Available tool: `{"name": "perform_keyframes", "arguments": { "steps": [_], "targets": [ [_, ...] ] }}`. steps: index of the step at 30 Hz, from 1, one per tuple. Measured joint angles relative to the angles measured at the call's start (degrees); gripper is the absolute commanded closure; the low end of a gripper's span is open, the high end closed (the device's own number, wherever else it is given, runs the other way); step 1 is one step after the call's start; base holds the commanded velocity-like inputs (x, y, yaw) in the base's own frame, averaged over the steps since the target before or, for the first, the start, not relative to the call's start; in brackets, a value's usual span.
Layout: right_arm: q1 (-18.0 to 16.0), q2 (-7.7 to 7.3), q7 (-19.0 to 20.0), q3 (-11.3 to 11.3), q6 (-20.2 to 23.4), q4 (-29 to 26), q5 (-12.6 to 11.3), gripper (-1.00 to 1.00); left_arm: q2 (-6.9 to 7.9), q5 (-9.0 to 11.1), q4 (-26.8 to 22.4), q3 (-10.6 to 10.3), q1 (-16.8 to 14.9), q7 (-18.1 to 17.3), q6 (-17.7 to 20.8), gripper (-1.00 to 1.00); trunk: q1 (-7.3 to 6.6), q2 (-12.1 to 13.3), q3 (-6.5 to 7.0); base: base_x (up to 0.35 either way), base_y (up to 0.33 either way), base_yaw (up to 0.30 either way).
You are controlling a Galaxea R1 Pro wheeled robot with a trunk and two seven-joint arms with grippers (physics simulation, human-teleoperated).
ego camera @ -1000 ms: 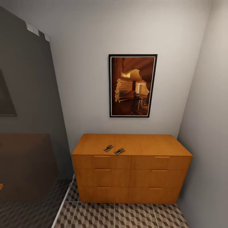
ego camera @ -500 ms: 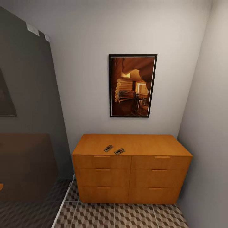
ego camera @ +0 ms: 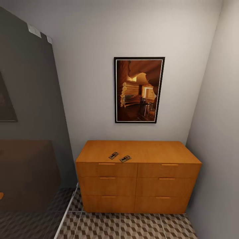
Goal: Take the four mousetraps from the cabinet in the bathroom and place them on the bathroom floor. Make sure all four end up on the same floor surface, and ensure that at least two of them are either under or directly next to the same bathroom sink.
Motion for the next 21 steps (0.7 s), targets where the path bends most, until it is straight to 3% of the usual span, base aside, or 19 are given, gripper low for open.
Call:
{"name": "perform_keyframes", "arguments": {
  "steps": [21],
  "targets": [
    [0.0,-0.01,0.0,0.0,0.0,0.0,0.0,-1.00,0.03,0.0,0.0,0.0,0.0,0.0,-0.1,-1.00,0.00,0.0,0.00,0.000,0.000,0.000]
  ]
}}
